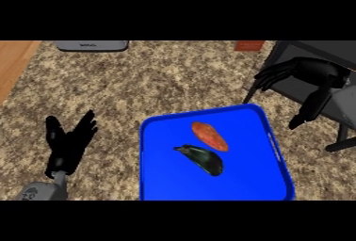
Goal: Pick the sweet potato from the tray and place it in the tiered shelf
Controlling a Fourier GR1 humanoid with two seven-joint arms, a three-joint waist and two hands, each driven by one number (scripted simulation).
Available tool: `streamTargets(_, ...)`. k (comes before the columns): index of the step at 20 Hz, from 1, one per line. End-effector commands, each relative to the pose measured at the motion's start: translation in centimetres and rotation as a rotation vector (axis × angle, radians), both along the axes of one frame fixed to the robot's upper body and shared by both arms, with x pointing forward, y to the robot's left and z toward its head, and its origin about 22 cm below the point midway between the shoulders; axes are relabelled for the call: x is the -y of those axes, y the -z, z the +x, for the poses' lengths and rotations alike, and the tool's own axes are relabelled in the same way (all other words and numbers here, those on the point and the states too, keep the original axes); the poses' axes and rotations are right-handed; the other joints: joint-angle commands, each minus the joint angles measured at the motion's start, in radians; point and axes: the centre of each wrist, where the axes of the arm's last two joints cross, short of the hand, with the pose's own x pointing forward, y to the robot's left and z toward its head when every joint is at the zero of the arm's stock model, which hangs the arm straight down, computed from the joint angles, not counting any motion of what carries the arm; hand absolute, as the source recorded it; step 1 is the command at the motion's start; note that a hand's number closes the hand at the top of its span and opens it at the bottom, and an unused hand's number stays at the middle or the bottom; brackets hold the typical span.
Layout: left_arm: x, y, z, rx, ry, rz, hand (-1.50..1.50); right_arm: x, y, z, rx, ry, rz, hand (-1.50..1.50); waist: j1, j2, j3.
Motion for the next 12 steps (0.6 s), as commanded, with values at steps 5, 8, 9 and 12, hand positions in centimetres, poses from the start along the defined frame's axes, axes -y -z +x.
streamTargets(5,0.0,0.4,-0.9,-0.002,-0.012,-0.001,0.0,-10.7,-1.5,1.3,0.05,-0.032,-0.129,-1.5,0.004,-0.003,-0.008)
streamTargets(8,-1.2,0.3,-1.0,0.001,-0.028,-0.004,0.0,-11.1,-1.7,0.3,0.078,0.005,-0.191,-1.5,-0.01,-0.005,-0.008)
streamTargets(9,-0.5,0.3,-0.3,-0.004,-0.023,0.003,0.0,-11.0,-2.2,0.4,0.089,0.014,-0.216,-1.5,-0.011,-0.001,-0.007)
streamTargets(12,-0.6,0.4,-1.0,-0.007,-0.025,-0.002,0.0,-14.9,-1.3,-0.6,0.066,0.001,-0.283,-1.5,-0.006,-0.004,-0.008)
